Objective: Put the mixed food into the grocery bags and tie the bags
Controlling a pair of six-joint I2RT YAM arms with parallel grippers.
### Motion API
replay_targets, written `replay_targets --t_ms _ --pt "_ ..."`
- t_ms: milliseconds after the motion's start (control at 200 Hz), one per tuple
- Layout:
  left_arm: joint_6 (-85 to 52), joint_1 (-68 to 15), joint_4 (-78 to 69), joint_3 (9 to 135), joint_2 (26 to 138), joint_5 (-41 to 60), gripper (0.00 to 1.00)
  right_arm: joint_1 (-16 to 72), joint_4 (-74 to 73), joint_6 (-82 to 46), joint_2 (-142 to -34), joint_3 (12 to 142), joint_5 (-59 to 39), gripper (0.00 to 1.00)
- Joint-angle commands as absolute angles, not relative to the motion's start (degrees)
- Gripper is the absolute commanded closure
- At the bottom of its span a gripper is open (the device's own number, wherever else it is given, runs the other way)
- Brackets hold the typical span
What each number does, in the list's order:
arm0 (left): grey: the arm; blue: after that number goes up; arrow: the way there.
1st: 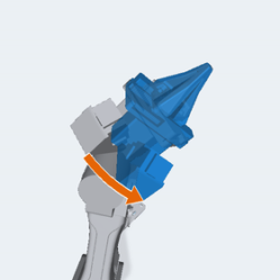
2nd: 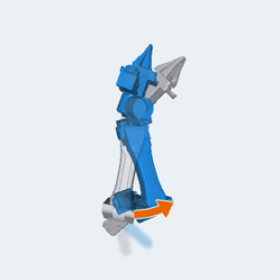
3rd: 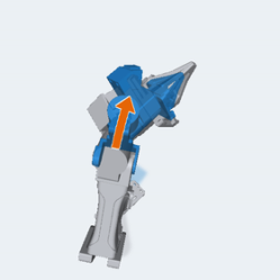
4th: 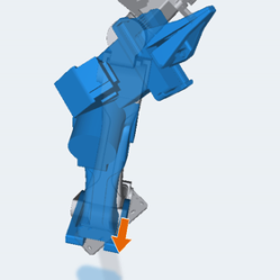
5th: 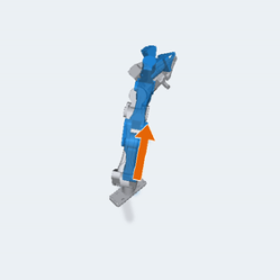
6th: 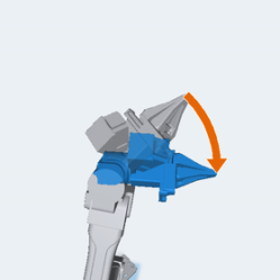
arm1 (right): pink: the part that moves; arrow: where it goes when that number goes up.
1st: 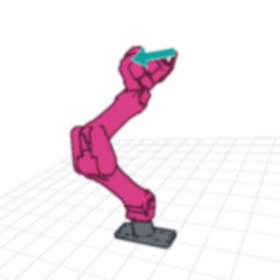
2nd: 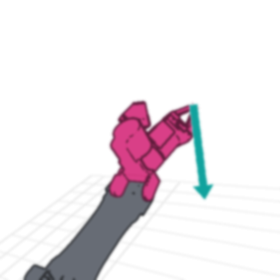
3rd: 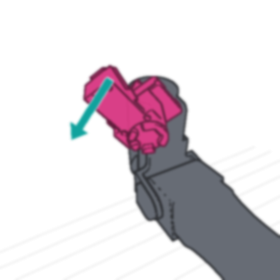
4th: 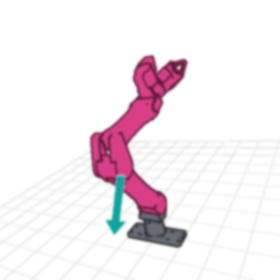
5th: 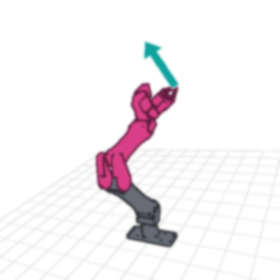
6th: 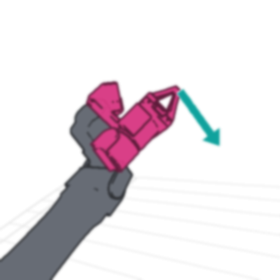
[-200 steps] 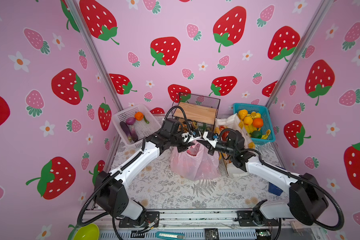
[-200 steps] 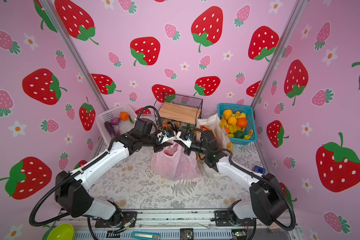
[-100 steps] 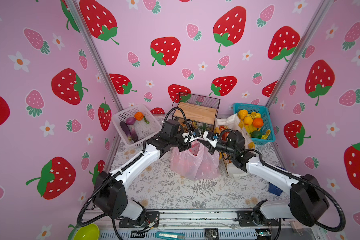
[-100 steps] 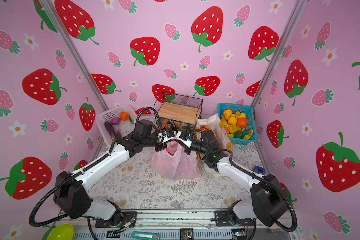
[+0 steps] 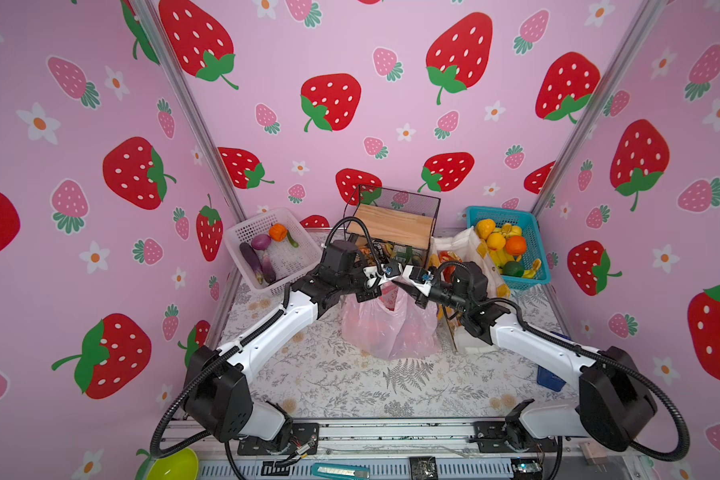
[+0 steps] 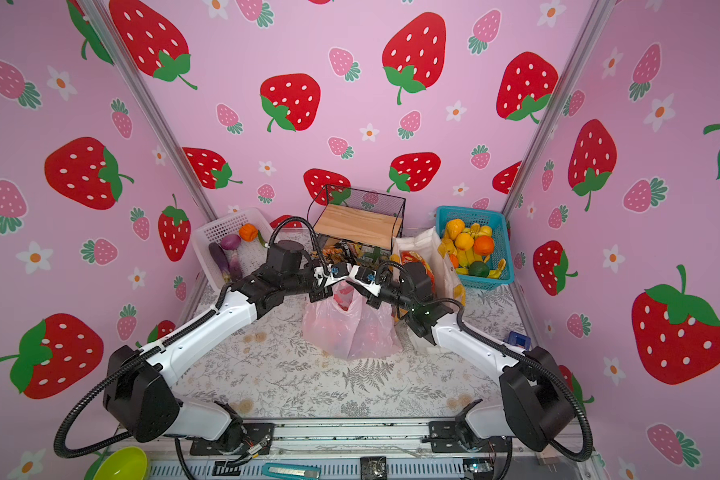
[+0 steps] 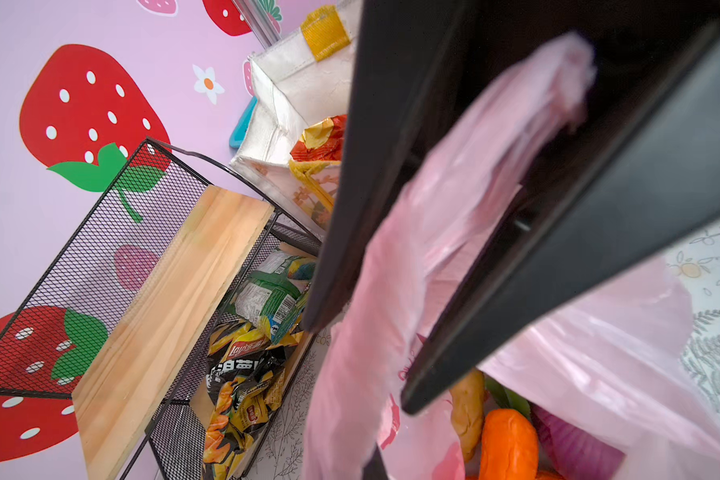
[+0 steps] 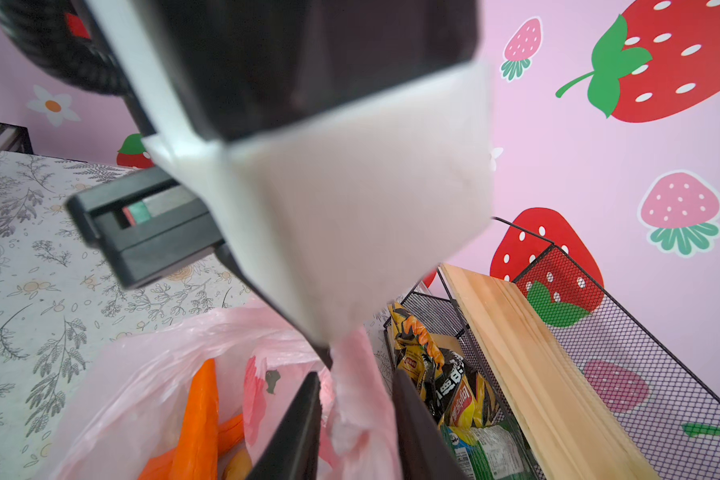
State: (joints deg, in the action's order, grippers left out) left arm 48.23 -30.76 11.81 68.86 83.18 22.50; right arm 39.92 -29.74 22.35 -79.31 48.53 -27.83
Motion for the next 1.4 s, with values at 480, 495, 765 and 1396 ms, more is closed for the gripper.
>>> replay_targets --t_ms 480,495,765,1396 --pt "42.65 -31.07 19.49 70.44 80.2 23.13 0.76 41.56 -33.72 25.79 -81.67 49.41 -20.94 1.0" --pt "42.32 -31.03 19.84 70.55 80.16 23.0 0.75 41.67 -34.11 25.8 -81.61 49.32 -20.59 1.0" --pt "35.21 -29.92 26.05 73.48 80.13 21.84 0.63 43.83 -43.32 25.45 -81.31 47.15 -14.66 1.0" --pt "10.21 -31.37 21.14 65.25 72.49 25.58 0.84 46.23 -57.72 10.97 -83.36 43.16 -10.54 1.0"
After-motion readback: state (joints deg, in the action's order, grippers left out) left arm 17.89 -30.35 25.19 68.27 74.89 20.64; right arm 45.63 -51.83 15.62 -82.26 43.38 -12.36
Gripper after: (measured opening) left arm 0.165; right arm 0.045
